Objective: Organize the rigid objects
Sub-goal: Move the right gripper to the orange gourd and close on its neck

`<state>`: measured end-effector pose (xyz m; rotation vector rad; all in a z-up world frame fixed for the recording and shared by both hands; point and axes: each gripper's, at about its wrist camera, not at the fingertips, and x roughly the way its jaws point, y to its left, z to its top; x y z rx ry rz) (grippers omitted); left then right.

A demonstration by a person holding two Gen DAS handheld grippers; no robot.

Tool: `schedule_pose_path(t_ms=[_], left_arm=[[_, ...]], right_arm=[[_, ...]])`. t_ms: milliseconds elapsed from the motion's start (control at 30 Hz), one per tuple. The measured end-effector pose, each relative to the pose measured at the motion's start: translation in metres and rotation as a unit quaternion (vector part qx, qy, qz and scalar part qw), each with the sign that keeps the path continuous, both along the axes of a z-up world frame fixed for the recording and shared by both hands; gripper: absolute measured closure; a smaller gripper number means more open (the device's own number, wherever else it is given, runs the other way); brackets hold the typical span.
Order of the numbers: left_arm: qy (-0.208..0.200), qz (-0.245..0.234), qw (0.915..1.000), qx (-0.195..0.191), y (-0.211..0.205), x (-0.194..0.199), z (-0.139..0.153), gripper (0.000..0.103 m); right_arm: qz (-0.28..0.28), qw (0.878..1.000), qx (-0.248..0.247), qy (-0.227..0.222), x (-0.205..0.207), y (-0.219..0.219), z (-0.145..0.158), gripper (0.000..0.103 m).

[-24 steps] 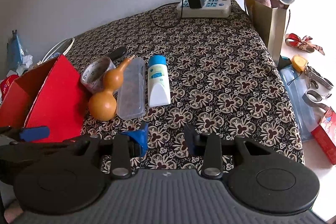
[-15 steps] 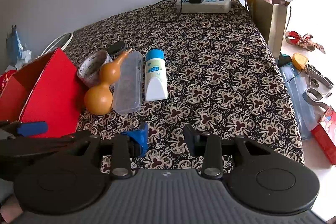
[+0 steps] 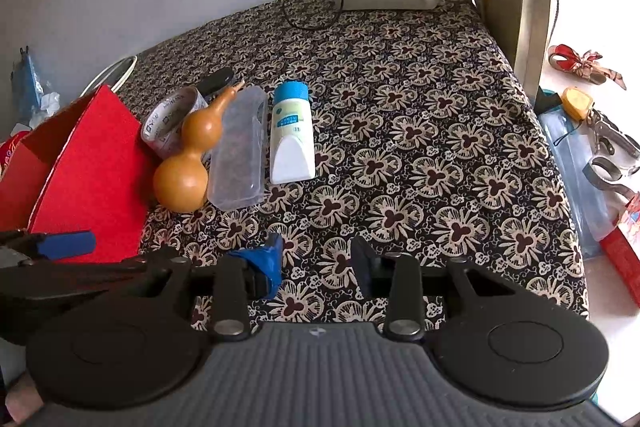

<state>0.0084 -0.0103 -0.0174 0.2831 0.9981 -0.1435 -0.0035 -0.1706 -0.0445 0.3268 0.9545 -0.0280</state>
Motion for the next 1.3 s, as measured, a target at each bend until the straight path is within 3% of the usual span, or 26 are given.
schedule_pose_path(t_ms=[533,733,1033,1133,1300], left_arm=[[0.039,-0.004,0.9992,0.003,-0.001,0.014,-0.023,0.017],[0.025,-0.029,0.9993,-0.003,-0.007,0.018,-0.030,0.017],[-0.005,-0.072,0.9946,-0.074,-0.010,0.025,-0.041,0.017],[-0.012,-0.074,0.9933,-0.087,-0.003,0.027,-0.041,0.017],[-0.066,-0.070,0.9931,-0.068,0.005,0.039,-0.033,0.017]], right_arm=[[0.008,1.000,0.027,0.014,0.008,0.000,-0.017,0.083],[0.010,1.000,0.022,0.005,0.020,-0.003,-0.021,0.083],[0.027,0.999,0.010,-0.033,0.080,-0.012,-0.019,0.084],[0.039,0.998,0.039,-0.040,0.101,-0.010,-0.017,0.084],[0.072,0.986,0.140,-0.055,0.123,-0.001,-0.015,0.084]])
